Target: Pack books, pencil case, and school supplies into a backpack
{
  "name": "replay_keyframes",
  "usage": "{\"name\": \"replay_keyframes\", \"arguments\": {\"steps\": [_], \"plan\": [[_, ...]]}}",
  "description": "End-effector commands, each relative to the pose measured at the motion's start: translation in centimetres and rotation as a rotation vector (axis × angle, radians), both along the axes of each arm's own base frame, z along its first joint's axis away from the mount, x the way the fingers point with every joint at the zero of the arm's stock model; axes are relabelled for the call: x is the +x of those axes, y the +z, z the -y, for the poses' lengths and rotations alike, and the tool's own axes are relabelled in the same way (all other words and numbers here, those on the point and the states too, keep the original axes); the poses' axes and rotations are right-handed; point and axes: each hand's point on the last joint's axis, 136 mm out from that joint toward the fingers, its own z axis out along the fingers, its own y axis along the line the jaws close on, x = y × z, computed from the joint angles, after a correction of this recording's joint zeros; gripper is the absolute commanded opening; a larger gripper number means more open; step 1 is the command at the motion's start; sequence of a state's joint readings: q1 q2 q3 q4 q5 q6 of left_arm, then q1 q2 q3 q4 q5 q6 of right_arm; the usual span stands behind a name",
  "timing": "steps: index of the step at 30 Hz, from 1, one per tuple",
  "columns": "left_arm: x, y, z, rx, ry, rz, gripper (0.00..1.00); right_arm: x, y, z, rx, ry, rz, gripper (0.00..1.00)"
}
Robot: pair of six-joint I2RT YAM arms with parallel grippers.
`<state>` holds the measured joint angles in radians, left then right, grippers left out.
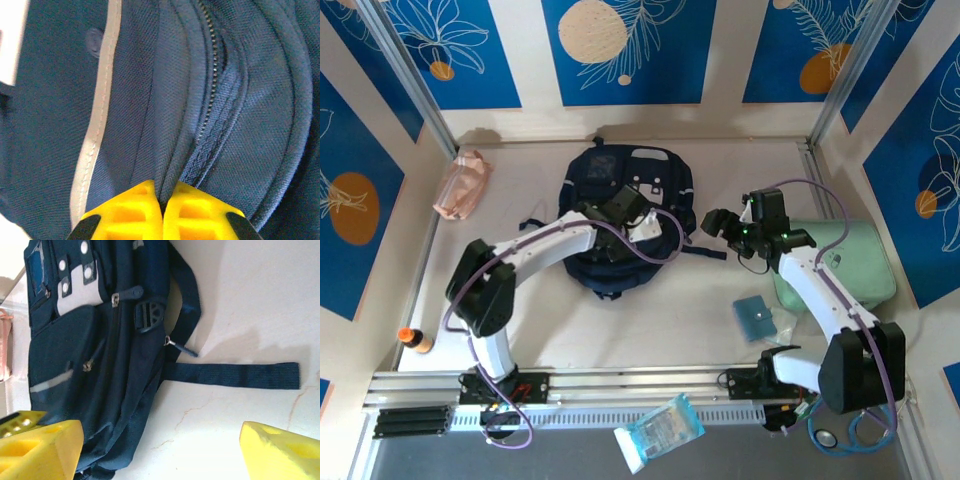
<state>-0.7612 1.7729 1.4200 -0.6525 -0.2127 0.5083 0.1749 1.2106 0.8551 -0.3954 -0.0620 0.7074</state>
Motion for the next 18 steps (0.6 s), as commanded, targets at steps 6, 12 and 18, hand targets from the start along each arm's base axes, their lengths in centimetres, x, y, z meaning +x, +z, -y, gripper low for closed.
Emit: {"name": "replay_keyframes", "arguments": {"steps": [6,12,18], "plan": [[-1.0,6.0,1.5,-0.278,0.039,0.059,0.00,2.1,1.3,-6.6,0.167,0.272,0.078,0.78],[-2.0,5.2,0.7,-0.310,0.067,0.048,0.00,6.3,0.4,-8.9,0.151,0.347,0.081,0.68],[-3.5,3.2,-0.7,-0.307,0.111,0.011,0.00,10.5,-2.0,-9.5,0.077,0.377,0.042,0.62]]}}
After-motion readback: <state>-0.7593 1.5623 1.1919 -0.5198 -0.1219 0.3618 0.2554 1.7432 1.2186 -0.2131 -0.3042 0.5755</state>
